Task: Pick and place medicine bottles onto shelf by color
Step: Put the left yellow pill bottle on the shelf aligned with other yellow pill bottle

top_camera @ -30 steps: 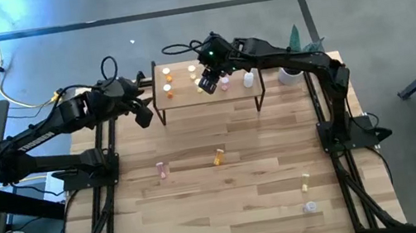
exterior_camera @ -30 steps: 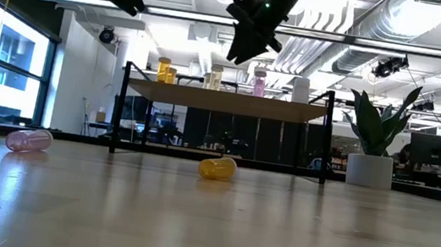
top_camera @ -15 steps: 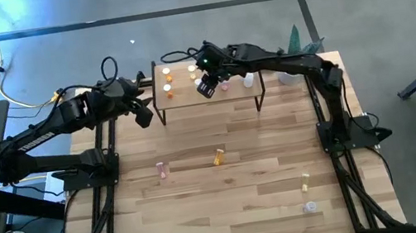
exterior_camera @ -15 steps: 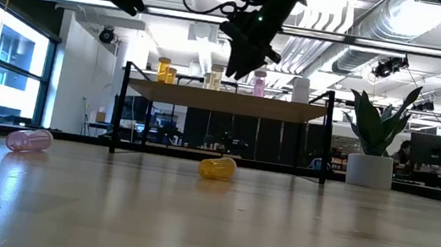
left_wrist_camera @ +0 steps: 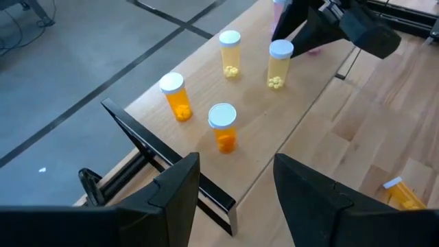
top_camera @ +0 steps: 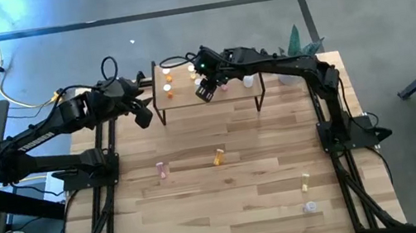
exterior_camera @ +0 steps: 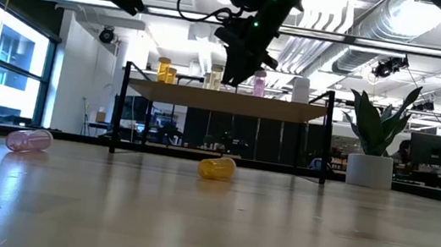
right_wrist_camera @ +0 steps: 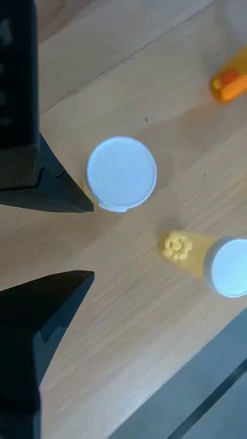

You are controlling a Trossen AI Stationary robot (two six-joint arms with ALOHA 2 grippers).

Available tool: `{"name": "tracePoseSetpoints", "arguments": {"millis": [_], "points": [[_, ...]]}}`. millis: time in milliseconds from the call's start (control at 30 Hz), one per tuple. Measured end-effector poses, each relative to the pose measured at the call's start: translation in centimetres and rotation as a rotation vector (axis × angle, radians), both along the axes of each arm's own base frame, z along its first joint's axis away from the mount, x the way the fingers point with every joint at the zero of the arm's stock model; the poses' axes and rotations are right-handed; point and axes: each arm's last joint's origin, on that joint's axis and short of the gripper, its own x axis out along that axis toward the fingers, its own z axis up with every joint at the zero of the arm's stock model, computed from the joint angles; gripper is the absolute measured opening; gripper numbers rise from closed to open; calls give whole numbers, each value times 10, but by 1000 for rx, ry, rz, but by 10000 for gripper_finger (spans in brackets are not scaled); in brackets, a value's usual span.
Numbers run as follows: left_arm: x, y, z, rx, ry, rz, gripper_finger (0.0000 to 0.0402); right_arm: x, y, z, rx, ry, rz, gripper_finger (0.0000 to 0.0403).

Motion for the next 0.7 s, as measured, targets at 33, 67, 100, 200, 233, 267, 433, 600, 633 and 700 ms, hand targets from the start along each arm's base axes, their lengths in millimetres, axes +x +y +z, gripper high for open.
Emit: {"name": "tracePoseSetpoints", "arguments": {"millis": [33,67,100,200,233,267,433,600,633,700], "points": [[0,0,0,0,0,0,177,0,0,0,1,-1,1,140],[0,0,0,0,0,0,177,0,0,0,3,-4,3,140],[0,0,0,0,0,0,177,1,0,0,6,-10,7,140],[0,0,0,0,0,0,177,2,0,1,9,-26,20,140],[0,0,0,0,0,0,177,2,0,1,10,-31,21,140],[0,0,0,0,0,0,177,2,0,2,13,-35,25,140],[0,0,0,0,0,0,177,3,0,2,22,-41,35,140],[0,0,0,0,0,0,177,4,0,3,14,-53,61,140],[0,0,0,0,0,0,177,4,0,3,12,-54,62,140],[0,0,0,0,0,0,177,4,0,3,11,-54,55,140]]}}
